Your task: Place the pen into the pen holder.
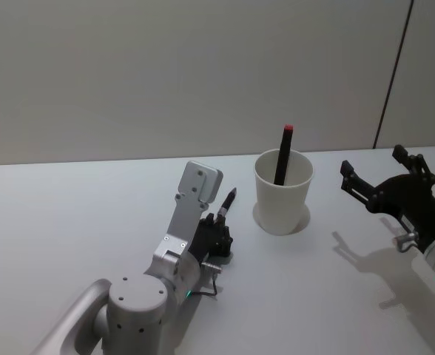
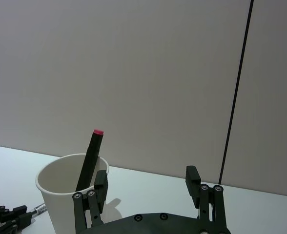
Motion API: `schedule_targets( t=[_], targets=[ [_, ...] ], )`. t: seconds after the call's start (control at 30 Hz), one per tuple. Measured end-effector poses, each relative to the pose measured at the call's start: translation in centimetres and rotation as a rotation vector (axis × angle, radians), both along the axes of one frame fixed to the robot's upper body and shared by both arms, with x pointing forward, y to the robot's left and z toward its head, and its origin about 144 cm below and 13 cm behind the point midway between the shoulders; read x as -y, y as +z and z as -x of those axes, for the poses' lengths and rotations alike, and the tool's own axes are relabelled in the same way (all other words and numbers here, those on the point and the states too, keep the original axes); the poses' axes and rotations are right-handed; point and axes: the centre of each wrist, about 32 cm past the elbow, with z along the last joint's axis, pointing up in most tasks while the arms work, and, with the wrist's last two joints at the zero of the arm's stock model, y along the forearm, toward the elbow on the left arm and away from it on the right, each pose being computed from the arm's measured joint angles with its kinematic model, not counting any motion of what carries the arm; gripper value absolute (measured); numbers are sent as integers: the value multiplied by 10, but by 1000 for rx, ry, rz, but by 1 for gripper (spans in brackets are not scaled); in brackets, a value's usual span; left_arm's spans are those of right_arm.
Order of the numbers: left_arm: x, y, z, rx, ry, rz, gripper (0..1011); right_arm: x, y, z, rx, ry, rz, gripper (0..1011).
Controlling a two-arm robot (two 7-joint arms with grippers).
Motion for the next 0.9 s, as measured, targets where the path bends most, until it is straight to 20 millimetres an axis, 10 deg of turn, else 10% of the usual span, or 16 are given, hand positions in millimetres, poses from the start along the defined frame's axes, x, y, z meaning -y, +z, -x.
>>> schedule_targets(
  t=[0.9],
  targets=[
    [1,1,0,3,-2,-17,154,0,0,0,0,0,0,1001]
  ],
)
